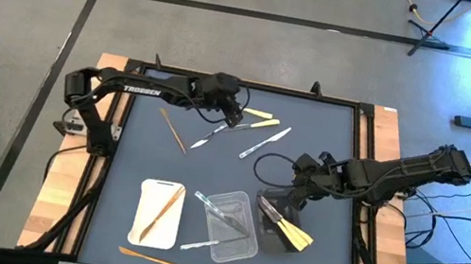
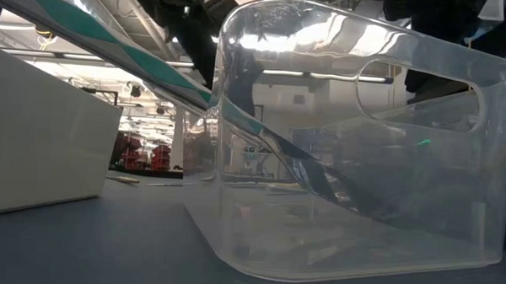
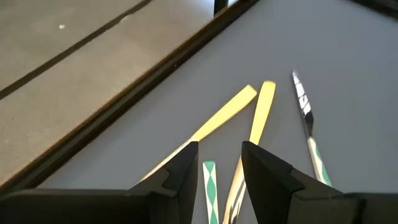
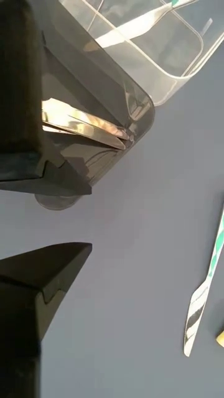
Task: Sort silverware by color (type)
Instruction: Put the blue patterned table knife into the transparent bin
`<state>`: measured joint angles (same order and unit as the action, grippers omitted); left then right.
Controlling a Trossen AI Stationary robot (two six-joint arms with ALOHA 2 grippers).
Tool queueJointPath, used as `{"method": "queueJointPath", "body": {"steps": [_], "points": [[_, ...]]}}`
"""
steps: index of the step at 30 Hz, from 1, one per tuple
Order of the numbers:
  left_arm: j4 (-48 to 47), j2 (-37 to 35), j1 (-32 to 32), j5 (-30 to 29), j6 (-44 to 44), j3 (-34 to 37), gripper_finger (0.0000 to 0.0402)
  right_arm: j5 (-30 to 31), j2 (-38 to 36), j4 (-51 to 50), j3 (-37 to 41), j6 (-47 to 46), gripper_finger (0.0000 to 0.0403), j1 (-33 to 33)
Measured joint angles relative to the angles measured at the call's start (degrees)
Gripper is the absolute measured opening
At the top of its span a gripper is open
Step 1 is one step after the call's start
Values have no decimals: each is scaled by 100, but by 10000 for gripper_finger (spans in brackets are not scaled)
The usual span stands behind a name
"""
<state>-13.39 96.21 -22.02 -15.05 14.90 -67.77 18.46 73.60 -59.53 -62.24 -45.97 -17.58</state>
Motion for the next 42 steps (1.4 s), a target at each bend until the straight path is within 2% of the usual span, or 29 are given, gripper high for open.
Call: {"method": "queueJointPath", "body": {"steps": [12,17,42], "points": [[31,540,0,133,20,4,117,0,0,7,0,0,120,0],[40,850,2,358,22,4,117,0,0,12,0,0,120,0],[471,1704,2,304,17,9,117,0,2,147,4,1,120,-2]]}}
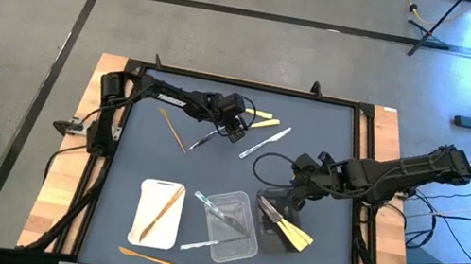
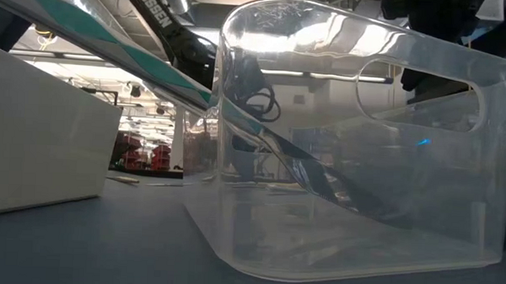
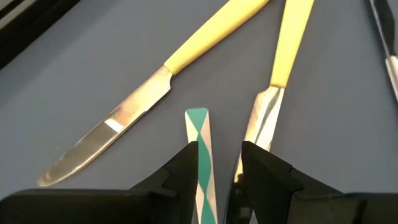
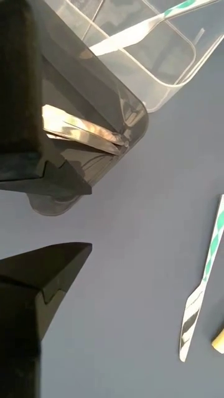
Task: Sort silverware by color (type)
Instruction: Put the blue patterned table knife into the transparent bin
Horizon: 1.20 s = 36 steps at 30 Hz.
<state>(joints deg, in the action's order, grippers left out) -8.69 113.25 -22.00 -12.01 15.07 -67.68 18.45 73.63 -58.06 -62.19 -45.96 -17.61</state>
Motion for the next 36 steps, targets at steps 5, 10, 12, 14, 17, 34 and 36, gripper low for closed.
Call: {"method": "queueJointPath", "body": {"steps": [5,10,12,14,17,34,36], "points": [[-9,6,-12,-52,0,2,117,0,1,12,0,-1,120,0],[54,6,-13,-54,0,2,117,0,1,15,0,0,120,0],[79,61,-11,-46,0,2,117,0,0,17,0,-2,120,0],[46,106,-11,-41,-1,2,117,-2,2,15,0,-2,120,0],[91,172,-11,-50,0,0,117,0,0,17,0,0,120,0],[208,166,46,-52,-63,0,117,0,0,95,0,0,120,-1],[209,166,45,-52,-63,0,117,0,0,95,0,0,120,-2]]}}
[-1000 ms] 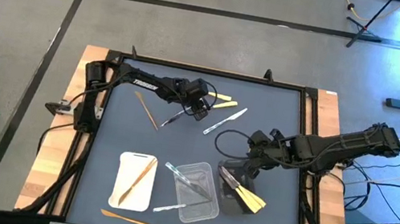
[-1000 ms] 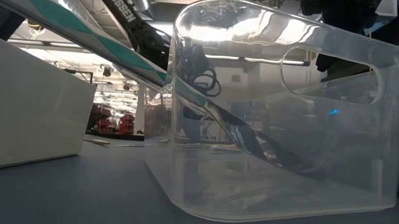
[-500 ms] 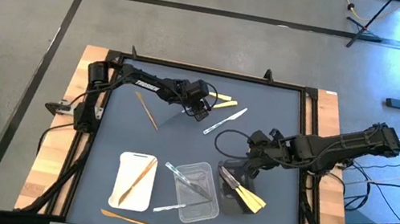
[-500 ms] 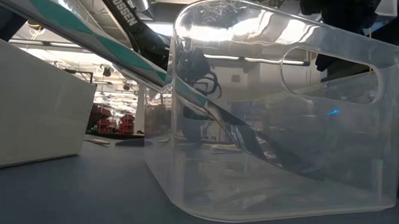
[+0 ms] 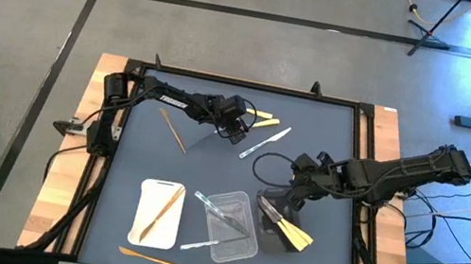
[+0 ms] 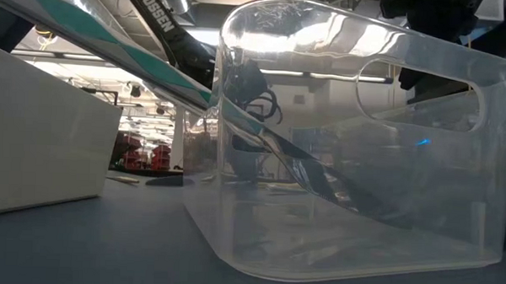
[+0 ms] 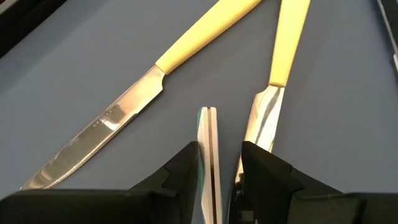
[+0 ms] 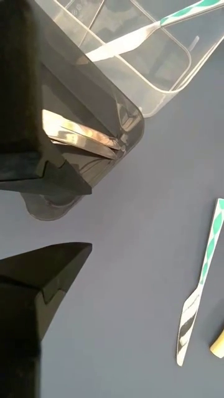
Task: Sort silverware by color (type)
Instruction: Put the blue patterned table knife into the transparent bin
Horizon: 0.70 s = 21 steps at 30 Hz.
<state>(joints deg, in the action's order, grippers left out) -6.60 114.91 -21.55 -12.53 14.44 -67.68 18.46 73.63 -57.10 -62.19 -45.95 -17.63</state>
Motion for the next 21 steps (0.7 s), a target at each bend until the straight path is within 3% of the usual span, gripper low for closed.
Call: {"method": "queueJointPath", "body": {"steps": [10,21], "points": [[-159,96,-7,-50,1,-11,110,0,0,2,0,0,120,2],[-149,105,-3,-37,6,-11,36,0,0,4,0,0,120,2]]}}
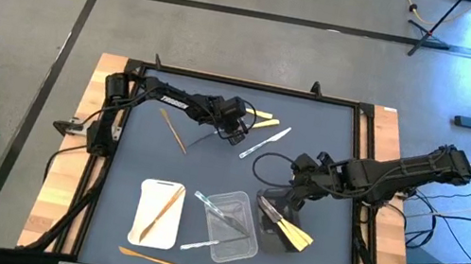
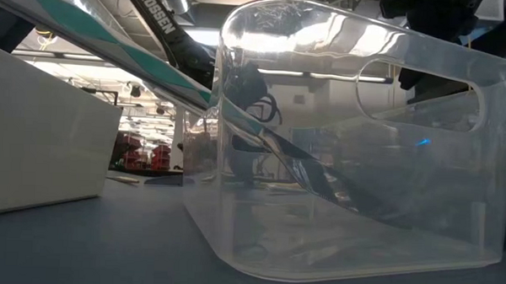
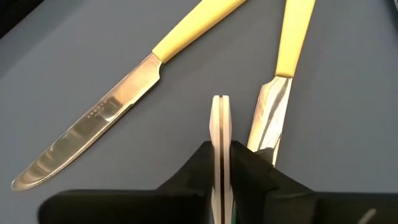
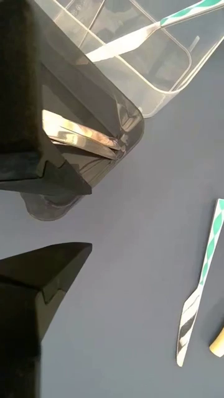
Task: Sort silverware by color (type)
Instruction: Put the blue patterned table knife into the transparent bin
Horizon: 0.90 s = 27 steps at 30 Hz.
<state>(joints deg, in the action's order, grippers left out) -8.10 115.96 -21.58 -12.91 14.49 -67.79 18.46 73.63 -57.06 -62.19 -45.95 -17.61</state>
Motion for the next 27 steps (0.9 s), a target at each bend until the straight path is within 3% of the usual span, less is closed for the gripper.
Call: {"method": "queueJointPath", "body": {"steps": [27], "points": [[149,-44,-4,37,59,13,24,0,0,2,0,-1,120,0]]}}
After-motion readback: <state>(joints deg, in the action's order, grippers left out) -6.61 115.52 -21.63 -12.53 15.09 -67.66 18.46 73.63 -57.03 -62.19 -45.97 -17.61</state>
